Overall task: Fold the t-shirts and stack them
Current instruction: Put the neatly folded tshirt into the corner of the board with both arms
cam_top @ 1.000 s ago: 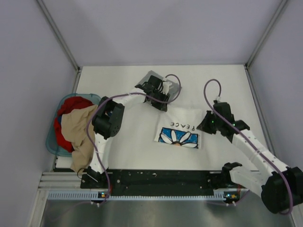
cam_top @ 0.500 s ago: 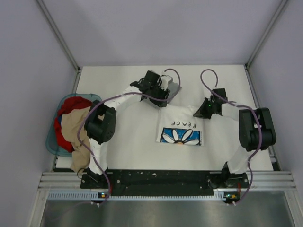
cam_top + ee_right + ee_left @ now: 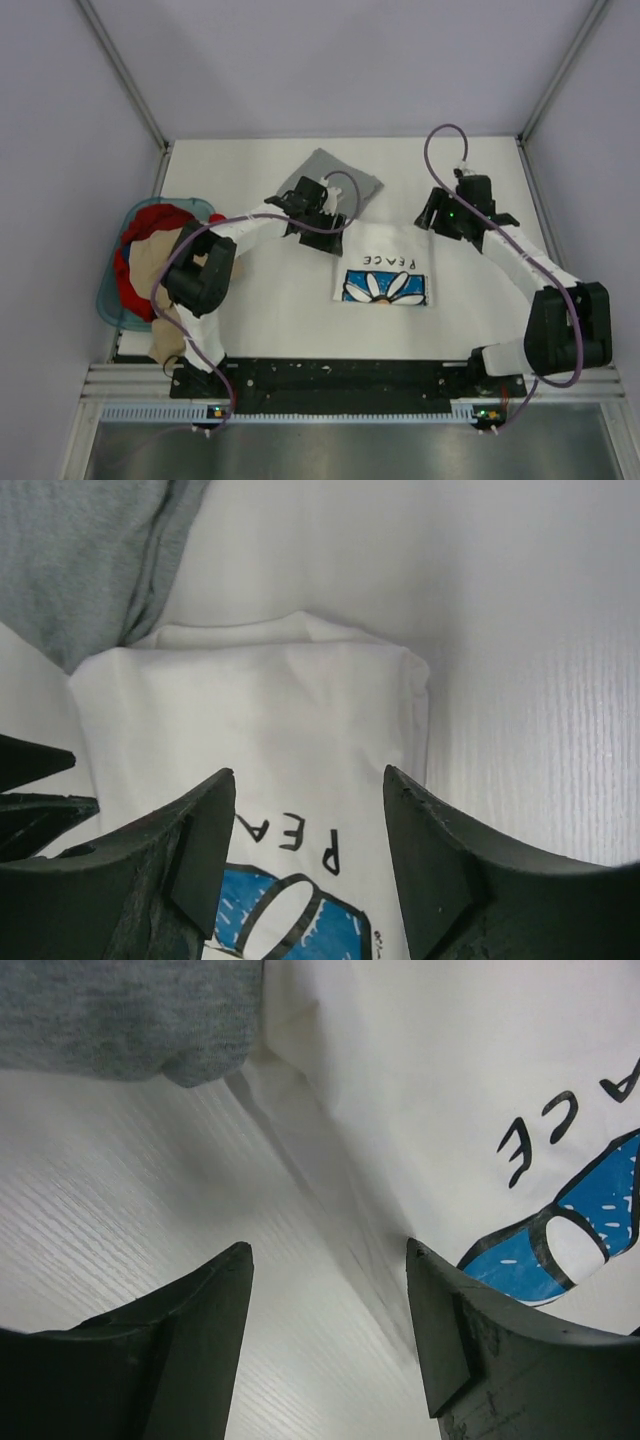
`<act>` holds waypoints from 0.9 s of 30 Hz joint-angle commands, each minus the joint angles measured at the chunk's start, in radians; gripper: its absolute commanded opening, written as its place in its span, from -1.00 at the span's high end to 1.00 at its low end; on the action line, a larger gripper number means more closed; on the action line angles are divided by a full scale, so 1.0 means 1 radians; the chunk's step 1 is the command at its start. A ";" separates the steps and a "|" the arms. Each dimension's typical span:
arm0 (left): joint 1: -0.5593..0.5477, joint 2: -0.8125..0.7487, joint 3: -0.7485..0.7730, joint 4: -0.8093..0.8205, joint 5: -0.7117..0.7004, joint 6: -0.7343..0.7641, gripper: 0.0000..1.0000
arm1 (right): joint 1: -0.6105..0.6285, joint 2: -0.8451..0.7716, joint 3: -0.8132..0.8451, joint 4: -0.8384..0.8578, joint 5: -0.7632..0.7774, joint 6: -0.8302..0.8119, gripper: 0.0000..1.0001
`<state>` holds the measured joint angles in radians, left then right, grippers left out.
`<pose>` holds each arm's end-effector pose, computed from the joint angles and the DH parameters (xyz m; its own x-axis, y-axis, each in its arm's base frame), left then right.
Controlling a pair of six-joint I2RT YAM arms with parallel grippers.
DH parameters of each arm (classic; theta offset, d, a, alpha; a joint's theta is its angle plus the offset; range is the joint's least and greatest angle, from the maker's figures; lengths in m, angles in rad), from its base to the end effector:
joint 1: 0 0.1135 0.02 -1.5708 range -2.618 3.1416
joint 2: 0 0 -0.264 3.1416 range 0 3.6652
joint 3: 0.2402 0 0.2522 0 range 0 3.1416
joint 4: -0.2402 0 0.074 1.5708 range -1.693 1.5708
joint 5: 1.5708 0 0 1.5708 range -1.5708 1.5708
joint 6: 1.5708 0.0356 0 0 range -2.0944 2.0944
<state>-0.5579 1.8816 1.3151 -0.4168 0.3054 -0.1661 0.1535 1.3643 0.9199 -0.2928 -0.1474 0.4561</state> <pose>0.3332 -0.2206 0.1942 -0.8033 0.3154 -0.5053 0.5207 0.7838 -0.3385 0.2894 0.0501 0.2473 -0.7103 0.3310 -0.6212 0.0604 0.9079 0.4147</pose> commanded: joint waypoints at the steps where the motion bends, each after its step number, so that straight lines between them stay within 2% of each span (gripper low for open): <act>1: 0.006 0.025 -0.007 0.082 0.024 -0.130 -0.35 | -0.037 0.128 -0.041 -0.007 0.028 -0.080 -0.22; 4: 0.030 0.080 0.027 0.088 0.055 -0.167 -0.38 | -0.065 0.217 -0.044 0.075 -0.069 -0.085 -0.24; 5: 0.039 0.097 0.036 0.095 0.075 -0.177 -0.45 | -0.065 0.246 -0.036 0.096 -0.095 -0.086 -0.25; 10: 0.046 0.200 0.101 0.093 0.129 -0.196 -0.49 | -0.065 0.370 -0.041 0.201 -0.176 -0.044 -0.24; 12: 0.047 0.241 0.119 0.085 0.162 -0.216 -0.47 | -0.065 0.380 -0.061 0.247 -0.218 -0.016 -0.12; 14: 0.047 0.283 0.139 0.081 0.193 -0.231 -0.40 | -0.066 0.380 -0.073 0.273 -0.244 0.001 0.16; 17: 0.046 0.304 0.151 0.079 0.250 -0.242 -0.19 | -0.074 0.377 -0.075 0.280 -0.297 0.032 0.55; 19: 0.046 0.298 0.151 0.082 0.277 -0.242 0.13 | -0.080 0.368 -0.085 0.285 -0.322 0.049 0.79; 21: 0.047 0.284 0.148 0.084 0.294 -0.234 0.64 | -0.086 0.342 -0.098 0.285 -0.327 0.056 1.00; 23: 0.050 0.255 0.135 0.084 0.304 -0.228 1.00 | -0.092 0.300 -0.118 0.317 -0.331 0.065 1.00; 27: 0.056 0.168 0.086 0.082 0.301 -0.190 1.00 | -0.092 0.188 -0.171 0.325 -0.336 0.085 1.00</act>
<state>-0.5037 2.1368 1.4548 -0.3008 0.5949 -0.4011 0.0631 1.6764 0.7891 0.0074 -0.4412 0.5125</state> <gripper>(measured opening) 0.040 0.043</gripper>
